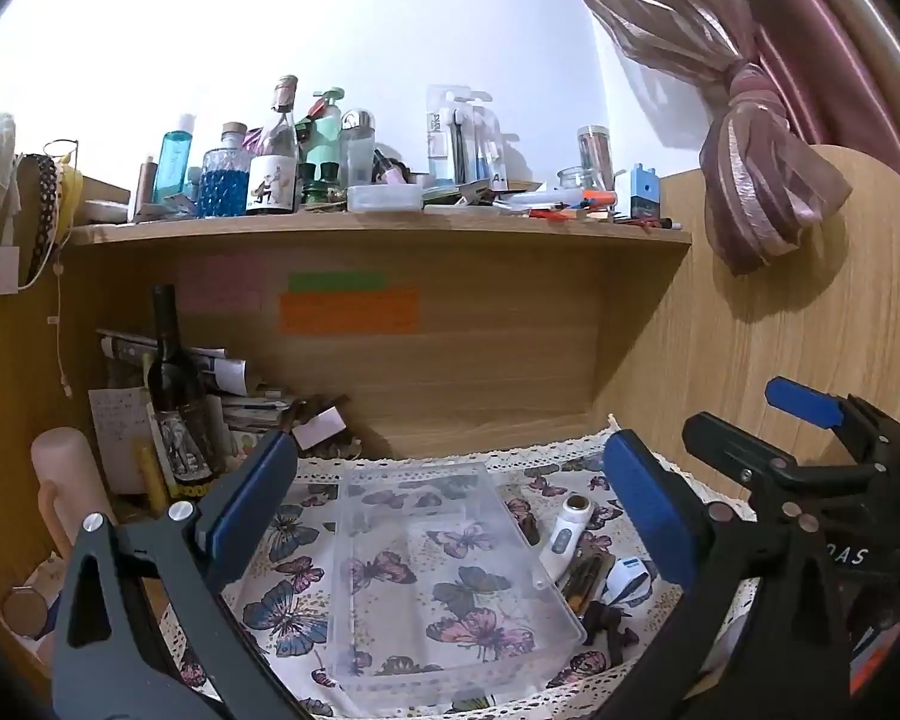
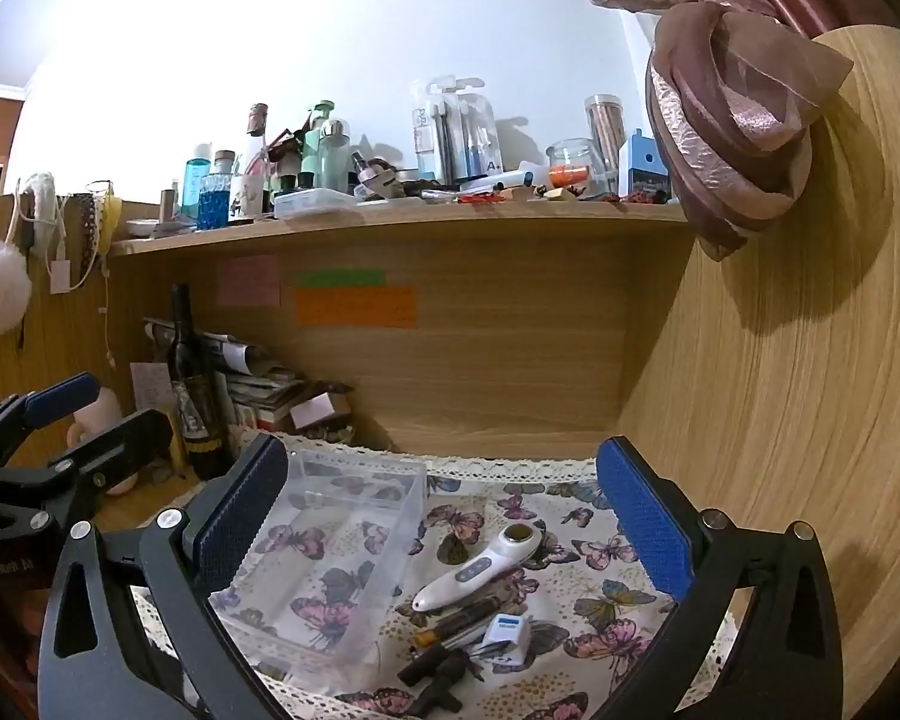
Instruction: Organize rigid objects
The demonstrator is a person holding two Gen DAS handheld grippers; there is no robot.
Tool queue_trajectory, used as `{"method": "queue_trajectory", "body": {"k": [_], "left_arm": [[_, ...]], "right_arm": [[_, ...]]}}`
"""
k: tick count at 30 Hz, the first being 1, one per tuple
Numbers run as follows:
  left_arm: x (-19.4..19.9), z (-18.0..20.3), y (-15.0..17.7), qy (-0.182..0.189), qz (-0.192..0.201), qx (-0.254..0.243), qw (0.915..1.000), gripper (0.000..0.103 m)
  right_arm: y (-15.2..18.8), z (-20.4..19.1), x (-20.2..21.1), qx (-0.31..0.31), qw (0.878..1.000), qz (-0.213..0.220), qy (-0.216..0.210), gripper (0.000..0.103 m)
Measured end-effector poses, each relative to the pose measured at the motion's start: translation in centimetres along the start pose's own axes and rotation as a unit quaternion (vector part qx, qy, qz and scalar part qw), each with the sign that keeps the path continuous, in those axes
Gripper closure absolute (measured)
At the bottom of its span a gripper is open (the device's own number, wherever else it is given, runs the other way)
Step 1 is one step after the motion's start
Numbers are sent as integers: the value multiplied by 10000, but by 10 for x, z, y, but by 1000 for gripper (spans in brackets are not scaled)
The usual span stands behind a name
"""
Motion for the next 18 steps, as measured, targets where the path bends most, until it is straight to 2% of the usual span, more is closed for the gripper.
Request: {"method": "queue_trajectory", "body": {"k": [18], "left_arm": [[5, 1, -1, 62, 66, 126, 9999, 0]], "right_arm": [[-1, 2, 6, -44, 9999, 99, 11, 0]]}}
Point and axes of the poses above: each gripper's, at about its wrist camera, not at the fingertips, and x roughly against the way its jaws point, z to its right, y to its underside, the point moved 3 cm from there along -x, roughly the way its jaws point, and after that the axes turned 12 degrees about -y, right-handed, at the moved point
